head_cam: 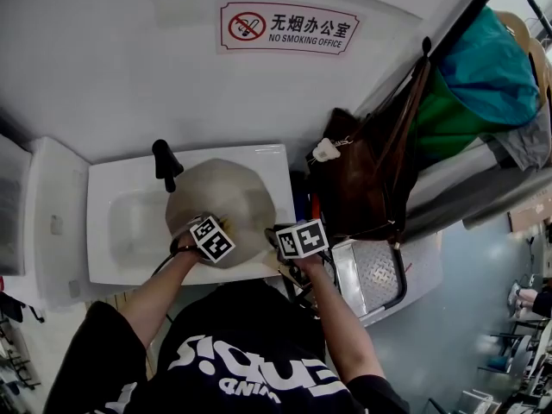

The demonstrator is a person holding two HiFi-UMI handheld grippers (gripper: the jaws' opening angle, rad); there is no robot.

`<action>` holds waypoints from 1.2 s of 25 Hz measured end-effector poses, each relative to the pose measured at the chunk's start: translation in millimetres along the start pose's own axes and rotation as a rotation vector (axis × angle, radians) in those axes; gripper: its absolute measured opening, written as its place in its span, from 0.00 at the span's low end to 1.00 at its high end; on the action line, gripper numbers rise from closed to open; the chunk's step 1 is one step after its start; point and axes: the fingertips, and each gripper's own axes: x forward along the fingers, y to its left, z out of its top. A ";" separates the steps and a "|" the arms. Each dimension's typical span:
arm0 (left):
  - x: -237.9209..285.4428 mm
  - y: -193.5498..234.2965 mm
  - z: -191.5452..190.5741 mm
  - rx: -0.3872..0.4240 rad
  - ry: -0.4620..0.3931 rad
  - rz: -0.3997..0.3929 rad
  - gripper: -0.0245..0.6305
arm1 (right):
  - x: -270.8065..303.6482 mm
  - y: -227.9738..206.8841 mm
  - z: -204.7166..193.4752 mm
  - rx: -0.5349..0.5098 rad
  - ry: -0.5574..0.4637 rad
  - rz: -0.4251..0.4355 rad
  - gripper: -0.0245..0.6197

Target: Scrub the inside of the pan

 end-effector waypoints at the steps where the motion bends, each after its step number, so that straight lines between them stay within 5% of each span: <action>1: -1.3 5.3 -3.1 -0.012 0.006 0.011 0.07 | 0.0 0.3 0.0 -0.001 0.002 0.000 0.17; 15: -13.3 97.8 11.3 -0.246 -0.053 0.145 0.08 | -0.1 -0.5 0.7 -0.006 0.004 -0.001 0.17; 30: -13.7 112.0 44.7 -0.304 -0.113 0.134 0.07 | 0.7 0.2 1.2 -0.016 0.000 -0.002 0.17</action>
